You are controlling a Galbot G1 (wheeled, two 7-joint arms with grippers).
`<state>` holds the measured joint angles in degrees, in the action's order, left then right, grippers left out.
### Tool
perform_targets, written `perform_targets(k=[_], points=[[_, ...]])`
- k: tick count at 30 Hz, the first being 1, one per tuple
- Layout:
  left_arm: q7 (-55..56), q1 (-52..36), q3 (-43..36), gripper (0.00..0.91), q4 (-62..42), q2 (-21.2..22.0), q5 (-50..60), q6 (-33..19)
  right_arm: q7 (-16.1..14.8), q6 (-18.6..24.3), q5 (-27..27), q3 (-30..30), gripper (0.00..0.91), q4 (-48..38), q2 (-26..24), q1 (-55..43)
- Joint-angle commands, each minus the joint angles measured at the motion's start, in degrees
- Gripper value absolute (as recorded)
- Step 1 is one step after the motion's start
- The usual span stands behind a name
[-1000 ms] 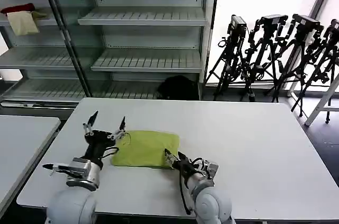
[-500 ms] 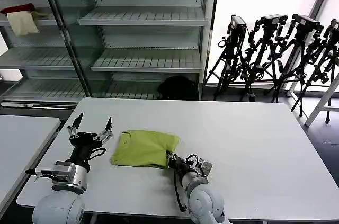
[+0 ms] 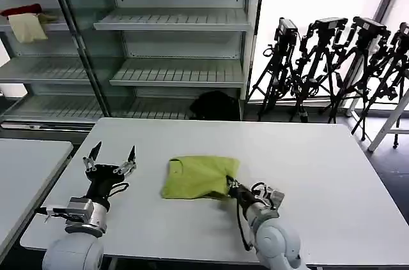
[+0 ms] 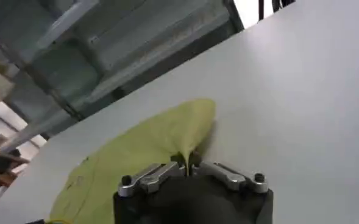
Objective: Fold and organize the clothes.
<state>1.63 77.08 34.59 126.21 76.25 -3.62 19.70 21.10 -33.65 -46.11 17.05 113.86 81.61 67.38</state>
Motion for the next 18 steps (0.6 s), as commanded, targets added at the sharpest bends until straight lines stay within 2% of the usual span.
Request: perform_targets(k=[1, 2, 3, 9, 14, 18], points=[[-0.2, 0.1, -0.1, 0.907, -1.0, 0.6, 0.3, 0.1, -4.9, 0.2, 3.6, 4.6, 0.0, 2.6, -7.7, 1.0], [-0.2, 0.1, -0.1, 0.907, -1.0, 0.7, 0.3, 0.2, -5.7, 0.1, 5.2, 4.3, 0.786, 2.4, -7.7, 1.1], [-0.3, 0.1, -0.2, 0.907, -1.0, 0.7, 0.3, 0.2, -6.6, 0.2, 7.4, 4.0, 0.907, 1.9, -7.4, 1.3], [-0.8, 0.3, 0.1, 0.907, -0.9, 0.6, 0.2, 0.2, -10.1, 0.3, 16.3, 4.4, 0.907, 2.6, -5.9, 3.0], [-1.4, 0.4, -0.1, 0.907, -0.9, 0.8, 0.1, 0.2, -12.8, 0.3, 17.5, 6.0, 0.907, 5.8, -6.1, 4.8], [-1.4, 0.3, 0.0, 0.907, -1.2, 0.9, -0.4, 0.2, -16.3, 0.4, 24.5, 12.2, 0.907, 8.1, -6.1, 5.7]])
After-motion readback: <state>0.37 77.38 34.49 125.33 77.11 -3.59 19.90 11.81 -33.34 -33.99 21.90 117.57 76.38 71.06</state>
